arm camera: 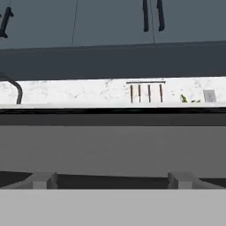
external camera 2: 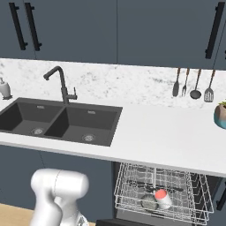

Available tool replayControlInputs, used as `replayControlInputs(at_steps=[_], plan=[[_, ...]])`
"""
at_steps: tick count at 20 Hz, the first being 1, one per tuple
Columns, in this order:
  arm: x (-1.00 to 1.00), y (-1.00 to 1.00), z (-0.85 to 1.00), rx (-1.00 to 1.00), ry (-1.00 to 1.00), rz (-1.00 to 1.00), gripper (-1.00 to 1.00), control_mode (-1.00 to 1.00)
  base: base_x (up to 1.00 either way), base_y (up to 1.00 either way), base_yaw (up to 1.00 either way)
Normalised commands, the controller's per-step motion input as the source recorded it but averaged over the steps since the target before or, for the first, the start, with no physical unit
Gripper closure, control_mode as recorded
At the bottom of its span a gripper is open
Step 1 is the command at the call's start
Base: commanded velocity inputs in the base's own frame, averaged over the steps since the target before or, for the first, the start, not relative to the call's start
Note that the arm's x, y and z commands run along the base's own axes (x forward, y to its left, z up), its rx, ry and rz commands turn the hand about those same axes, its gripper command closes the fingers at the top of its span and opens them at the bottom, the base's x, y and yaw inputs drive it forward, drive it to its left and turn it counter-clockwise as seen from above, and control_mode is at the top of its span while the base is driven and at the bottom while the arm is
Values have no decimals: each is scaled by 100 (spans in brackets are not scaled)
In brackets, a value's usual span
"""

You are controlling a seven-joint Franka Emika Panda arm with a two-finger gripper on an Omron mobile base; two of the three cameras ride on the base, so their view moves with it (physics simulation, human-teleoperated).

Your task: Pick up the cup and bowl from the counter, place them in the dishwasher, and close the dishwasher door.

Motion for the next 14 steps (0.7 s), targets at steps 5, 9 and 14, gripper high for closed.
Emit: replayControlInputs(at_steps=[5, 9, 14], plan=[[83, 55, -13, -13, 0, 0, -100, -100, 0, 0, 0], [86, 38, 0, -10, 0, 0, -100, -100, 0, 0, 0], [84, 25, 0, -6, 0, 0, -100, -100, 0, 0, 0]])
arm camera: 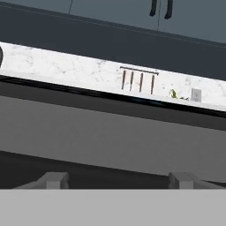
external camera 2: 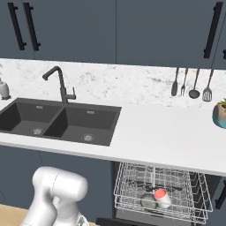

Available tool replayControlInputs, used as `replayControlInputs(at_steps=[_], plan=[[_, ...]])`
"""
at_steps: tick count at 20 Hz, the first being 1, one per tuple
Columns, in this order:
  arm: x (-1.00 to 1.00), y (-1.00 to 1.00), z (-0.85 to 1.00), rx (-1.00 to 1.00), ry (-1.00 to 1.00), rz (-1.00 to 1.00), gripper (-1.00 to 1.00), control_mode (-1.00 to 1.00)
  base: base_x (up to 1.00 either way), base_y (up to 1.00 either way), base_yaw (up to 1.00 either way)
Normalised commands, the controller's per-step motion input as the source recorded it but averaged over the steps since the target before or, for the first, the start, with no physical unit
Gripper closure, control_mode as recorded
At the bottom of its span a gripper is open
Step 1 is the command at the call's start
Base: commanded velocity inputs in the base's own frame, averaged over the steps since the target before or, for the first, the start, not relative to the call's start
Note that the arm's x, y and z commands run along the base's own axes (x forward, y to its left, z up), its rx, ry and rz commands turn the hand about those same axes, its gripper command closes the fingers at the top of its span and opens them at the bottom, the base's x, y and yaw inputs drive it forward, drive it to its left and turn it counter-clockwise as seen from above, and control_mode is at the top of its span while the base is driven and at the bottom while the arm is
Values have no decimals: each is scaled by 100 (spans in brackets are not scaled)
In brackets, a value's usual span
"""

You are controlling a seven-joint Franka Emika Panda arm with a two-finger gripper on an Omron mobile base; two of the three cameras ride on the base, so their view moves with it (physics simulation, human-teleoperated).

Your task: Pick up the cup and bowl from the counter, place them in the dishwasher, and close the dishwasher door.

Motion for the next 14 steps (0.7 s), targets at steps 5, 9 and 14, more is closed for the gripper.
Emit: replayControlInputs(at_steps=[5, 9, 14], plan=[[46, 17, 0, -1, 0, 0, -100, -100, 0, 0, 0], [34, 0, 0, 0, 0, 3, -100, -100, 0, 0, 0], [43, -1, 0, 0, 0, 7, -100, -100, 0, 0, 0]])
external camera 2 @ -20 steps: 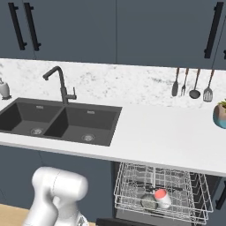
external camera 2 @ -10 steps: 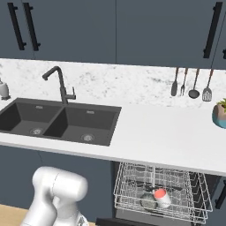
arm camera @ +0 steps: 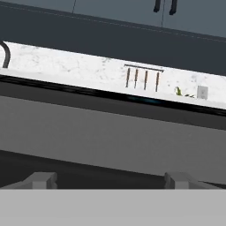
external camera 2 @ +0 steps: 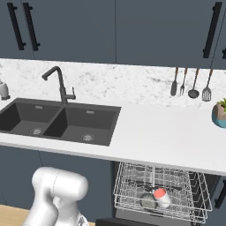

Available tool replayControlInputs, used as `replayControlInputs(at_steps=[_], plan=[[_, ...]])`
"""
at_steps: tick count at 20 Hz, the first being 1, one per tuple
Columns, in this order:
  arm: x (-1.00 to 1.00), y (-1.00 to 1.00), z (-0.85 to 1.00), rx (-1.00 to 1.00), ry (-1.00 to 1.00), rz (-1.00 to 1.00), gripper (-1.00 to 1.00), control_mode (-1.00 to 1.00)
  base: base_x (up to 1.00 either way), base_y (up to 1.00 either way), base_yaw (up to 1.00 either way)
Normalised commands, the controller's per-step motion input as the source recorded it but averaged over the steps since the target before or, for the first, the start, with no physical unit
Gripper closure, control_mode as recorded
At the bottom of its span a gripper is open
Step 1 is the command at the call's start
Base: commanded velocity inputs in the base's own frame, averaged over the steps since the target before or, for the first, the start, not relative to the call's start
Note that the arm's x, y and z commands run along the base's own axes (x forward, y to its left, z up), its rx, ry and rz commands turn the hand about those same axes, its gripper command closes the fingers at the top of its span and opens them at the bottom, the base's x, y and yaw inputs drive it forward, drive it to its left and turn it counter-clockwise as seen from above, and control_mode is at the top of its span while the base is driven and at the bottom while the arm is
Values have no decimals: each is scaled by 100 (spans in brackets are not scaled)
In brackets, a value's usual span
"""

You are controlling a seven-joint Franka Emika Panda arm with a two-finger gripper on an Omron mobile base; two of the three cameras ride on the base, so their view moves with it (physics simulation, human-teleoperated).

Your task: Pick up the cup and bowl from the counter, place them in the dishwasher, and close the dishwasher door.

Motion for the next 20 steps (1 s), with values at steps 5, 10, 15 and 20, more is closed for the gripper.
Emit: replayControlInputs(at_steps=[5, 10, 15, 20], plan=[[40, 0, 0, 0, 0, 6, -100, -100, 0, 0, 0], [82, 0, 1, 0, 0, 10, -100, -100, 0, 0, 0], [100, 0, 0, 0, 1, 13, -100, -100, 0, 0, 0], [100, 0, 0, 0, 2, 15, -100, -100, 0, 0, 0]])
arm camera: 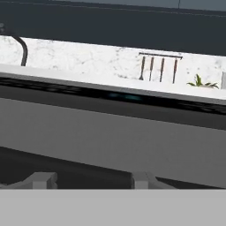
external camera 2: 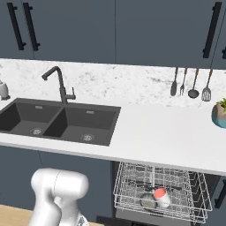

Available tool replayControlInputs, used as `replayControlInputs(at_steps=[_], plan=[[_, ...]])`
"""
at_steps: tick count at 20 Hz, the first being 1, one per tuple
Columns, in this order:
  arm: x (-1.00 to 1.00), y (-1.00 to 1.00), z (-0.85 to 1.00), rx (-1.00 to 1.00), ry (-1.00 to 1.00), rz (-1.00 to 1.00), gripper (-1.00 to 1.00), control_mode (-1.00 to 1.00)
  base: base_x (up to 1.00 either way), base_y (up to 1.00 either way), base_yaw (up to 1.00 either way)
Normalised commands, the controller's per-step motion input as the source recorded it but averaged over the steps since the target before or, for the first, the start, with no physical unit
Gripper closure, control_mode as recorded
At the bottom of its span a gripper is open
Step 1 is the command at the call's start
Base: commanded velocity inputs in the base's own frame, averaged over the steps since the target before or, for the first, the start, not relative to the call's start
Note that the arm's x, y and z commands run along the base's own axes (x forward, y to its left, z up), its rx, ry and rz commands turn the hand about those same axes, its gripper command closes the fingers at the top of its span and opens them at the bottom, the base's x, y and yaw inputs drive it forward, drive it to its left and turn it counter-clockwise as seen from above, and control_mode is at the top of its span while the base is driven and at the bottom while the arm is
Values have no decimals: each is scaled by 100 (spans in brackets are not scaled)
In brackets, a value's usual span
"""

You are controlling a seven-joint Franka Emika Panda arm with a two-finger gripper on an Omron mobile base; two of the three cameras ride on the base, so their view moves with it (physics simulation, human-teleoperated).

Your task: Pick up the cup and bowl from the counter, place them in the dishwasher, and close the dishwasher door.

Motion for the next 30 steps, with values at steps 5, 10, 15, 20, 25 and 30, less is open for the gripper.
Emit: replayControlInputs(at_steps=[5, 10, 15, 20, 25, 30], plan=[[100, 16, 3, 0, 2, 10, -100, -100, 0, 0, 0], [100, 42, 8, 0, 0, 0, -100, -100, 0, 0, 0], [100, 27, 0, 0, -1, -4, -100, -100, 0, 0, 0], [100, 45, 15, 1, -2, -8, -100, -100, 0, 0, 0], [100, 51, 23, 4, -3, -5, -100, -100, 0, 0, 0], [100, 41, 19, 4, 0, -2, -100, -100, 0, 0, 0]])
